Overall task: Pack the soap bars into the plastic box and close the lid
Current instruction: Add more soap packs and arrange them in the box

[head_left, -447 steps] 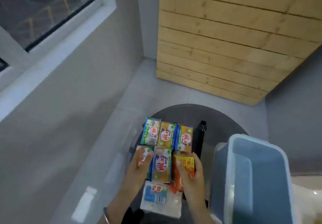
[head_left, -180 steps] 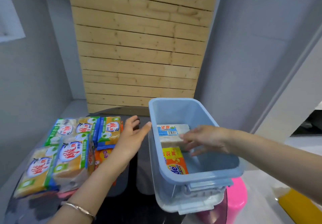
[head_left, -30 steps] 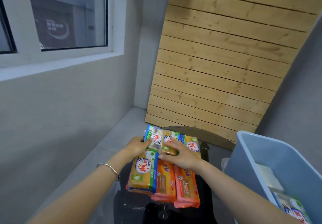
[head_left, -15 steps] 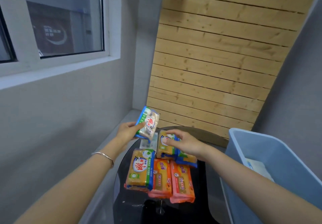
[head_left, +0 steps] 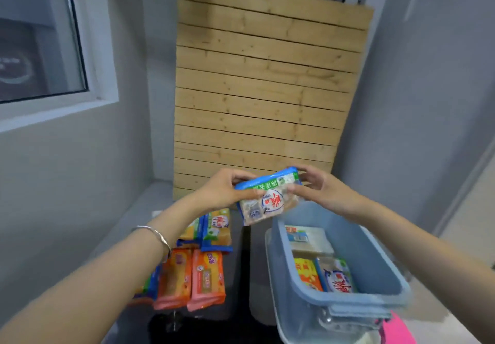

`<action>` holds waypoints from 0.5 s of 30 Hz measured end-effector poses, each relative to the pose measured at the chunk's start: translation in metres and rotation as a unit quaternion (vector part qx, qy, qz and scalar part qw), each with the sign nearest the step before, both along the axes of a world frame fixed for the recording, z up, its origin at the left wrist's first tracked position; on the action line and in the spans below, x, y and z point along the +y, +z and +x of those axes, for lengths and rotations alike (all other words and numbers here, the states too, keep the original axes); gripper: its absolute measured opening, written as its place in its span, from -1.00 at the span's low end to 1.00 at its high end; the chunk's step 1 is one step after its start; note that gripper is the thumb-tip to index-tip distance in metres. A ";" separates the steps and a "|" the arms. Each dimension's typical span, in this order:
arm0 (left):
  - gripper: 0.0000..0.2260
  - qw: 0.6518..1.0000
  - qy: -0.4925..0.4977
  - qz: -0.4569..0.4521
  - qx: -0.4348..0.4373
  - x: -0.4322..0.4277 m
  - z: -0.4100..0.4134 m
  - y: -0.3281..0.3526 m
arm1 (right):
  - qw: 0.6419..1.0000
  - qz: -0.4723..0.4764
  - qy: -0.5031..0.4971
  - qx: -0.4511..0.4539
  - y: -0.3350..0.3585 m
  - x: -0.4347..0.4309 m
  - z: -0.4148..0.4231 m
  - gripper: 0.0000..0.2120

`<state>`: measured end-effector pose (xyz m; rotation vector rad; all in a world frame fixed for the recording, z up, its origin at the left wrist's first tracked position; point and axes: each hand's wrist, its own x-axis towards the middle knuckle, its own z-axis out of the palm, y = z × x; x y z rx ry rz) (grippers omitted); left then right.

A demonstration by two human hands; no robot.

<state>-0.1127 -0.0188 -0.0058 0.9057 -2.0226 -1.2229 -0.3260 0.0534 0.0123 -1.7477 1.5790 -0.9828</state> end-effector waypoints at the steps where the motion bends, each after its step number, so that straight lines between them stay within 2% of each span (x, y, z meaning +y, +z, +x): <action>1: -0.72 1.000 -0.013 -0.009 -0.006 0.002 -0.014 -0.001 | 1.000 0.001 -0.008 -0.001 -0.002 0.007 -0.014 -0.54; 5: -0.67 0.997 -0.060 -0.041 -0.030 0.008 -0.066 -0.008 | 0.999 0.007 -0.022 0.031 -0.016 0.026 -0.061 -0.51; 8: -0.66 0.993 -0.070 -0.078 -0.058 0.009 -0.096 -0.015 | 0.995 0.002 -0.038 0.091 -0.029 0.031 -0.083 -0.68; 12: -0.66 0.985 -0.079 -0.122 -0.096 0.005 -0.119 -0.024 | 0.982 -0.009 -0.047 0.181 -0.041 0.029 -0.103 -0.76; 15: -0.68 0.977 -0.101 -0.130 -0.135 0.002 -0.124 -0.035 | 0.950 -0.008 -0.052 0.309 -0.053 0.021 -0.111 -0.66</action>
